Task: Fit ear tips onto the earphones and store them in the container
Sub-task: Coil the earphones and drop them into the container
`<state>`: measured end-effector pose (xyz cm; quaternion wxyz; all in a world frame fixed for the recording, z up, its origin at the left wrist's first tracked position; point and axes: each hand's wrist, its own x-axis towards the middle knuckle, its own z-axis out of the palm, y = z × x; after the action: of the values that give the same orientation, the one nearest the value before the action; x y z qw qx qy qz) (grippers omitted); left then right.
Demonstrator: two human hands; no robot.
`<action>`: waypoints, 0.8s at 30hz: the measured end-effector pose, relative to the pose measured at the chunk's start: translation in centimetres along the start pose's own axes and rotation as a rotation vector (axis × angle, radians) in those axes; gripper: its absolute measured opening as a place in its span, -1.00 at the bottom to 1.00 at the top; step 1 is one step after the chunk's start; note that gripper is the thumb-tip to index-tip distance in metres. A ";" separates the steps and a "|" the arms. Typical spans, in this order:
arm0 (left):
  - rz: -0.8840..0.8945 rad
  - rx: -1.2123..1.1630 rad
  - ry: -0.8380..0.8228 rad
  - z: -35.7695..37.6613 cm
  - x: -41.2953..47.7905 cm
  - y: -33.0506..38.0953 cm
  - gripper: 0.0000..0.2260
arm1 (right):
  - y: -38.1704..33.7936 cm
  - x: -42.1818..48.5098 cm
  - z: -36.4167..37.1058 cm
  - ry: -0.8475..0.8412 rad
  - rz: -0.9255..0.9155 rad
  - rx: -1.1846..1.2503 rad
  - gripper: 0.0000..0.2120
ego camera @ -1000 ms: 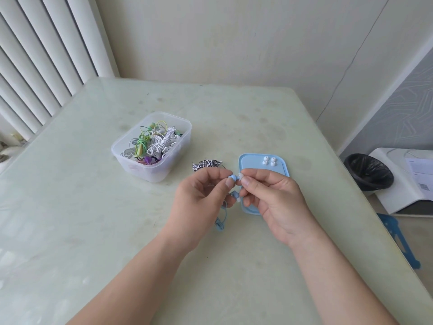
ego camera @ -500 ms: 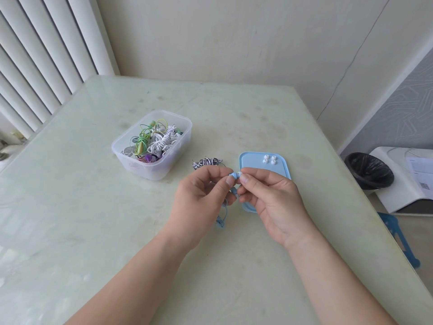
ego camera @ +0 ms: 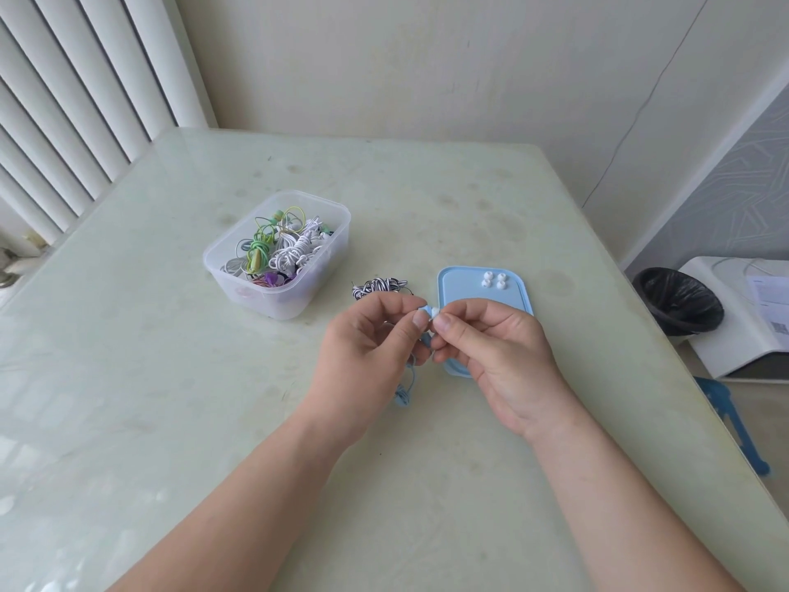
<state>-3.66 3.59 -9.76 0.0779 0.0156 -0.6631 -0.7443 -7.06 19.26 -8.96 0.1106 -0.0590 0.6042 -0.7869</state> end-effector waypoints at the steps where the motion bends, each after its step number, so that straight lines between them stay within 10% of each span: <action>1: 0.000 0.001 0.007 0.0 0.0 -0.1 -0.95 | 0.1 0.0 0.0 0.007 -0.011 -0.022 -0.93; 24: -0.021 -0.012 0.009 0.1 0.0 0.0 -0.93 | 0.3 -0.2 0.4 0.116 -0.095 0.007 -0.90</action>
<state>-3.69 3.65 -9.78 0.0733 0.0256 -0.6581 -0.7489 -6.79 18.87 -9.13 0.0383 -0.0416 0.6034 -0.7954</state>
